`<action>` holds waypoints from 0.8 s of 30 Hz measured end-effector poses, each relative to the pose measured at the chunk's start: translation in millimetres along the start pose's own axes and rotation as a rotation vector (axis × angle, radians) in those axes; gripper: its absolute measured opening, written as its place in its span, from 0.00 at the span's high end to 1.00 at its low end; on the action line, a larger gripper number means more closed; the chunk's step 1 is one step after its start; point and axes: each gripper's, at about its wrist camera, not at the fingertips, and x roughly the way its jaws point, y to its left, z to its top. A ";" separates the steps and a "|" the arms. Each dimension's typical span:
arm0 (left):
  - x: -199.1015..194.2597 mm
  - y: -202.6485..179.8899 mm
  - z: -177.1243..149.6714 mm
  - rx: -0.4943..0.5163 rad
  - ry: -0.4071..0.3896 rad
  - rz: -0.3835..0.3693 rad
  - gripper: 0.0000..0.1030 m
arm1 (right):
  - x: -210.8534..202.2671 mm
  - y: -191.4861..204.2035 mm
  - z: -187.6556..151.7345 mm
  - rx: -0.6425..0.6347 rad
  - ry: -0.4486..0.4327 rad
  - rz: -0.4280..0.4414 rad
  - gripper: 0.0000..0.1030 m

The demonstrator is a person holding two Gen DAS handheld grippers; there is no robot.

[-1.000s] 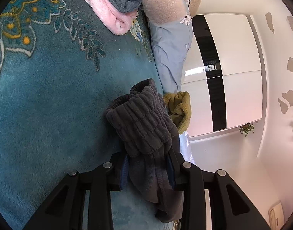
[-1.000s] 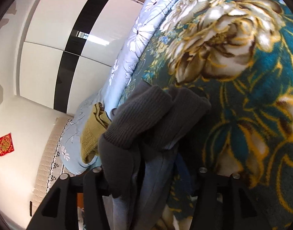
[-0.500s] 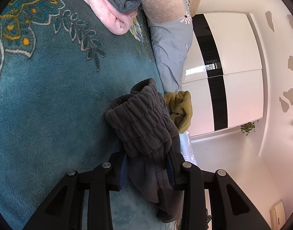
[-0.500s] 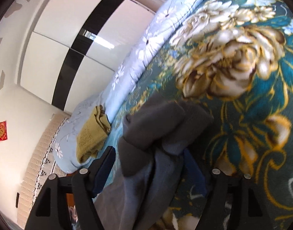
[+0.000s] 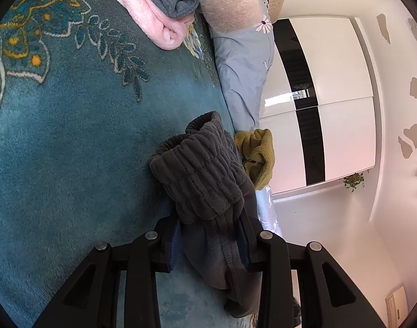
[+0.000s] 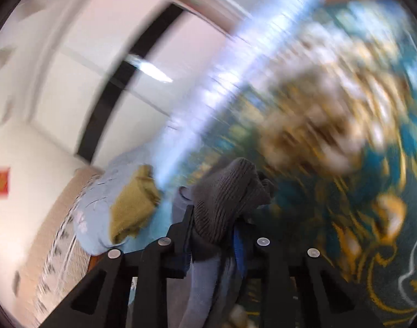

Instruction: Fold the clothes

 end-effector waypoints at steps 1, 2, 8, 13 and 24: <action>0.4 0.1 0.3 0.000 0.001 0.000 0.66 | -9.7 15.7 1.8 -0.082 -0.046 0.020 0.74; 0.7 0.4 0.5 -0.001 0.001 0.001 0.66 | -15.7 25.9 1.6 -0.148 -0.080 0.013 0.74; 1.8 0.5 1.1 0.001 0.014 0.000 0.66 | 17.7 -31.6 -7.5 0.035 0.099 -0.200 0.74; 1.9 2.5 1.1 -0.011 0.018 -0.008 0.66 | 14.8 -41.2 -11.1 0.075 0.107 -0.211 0.71; 0.6 7.4 -2.9 -0.028 0.016 -0.017 0.66 | -75.2 15.9 -18.8 0.068 -0.343 -0.503 0.27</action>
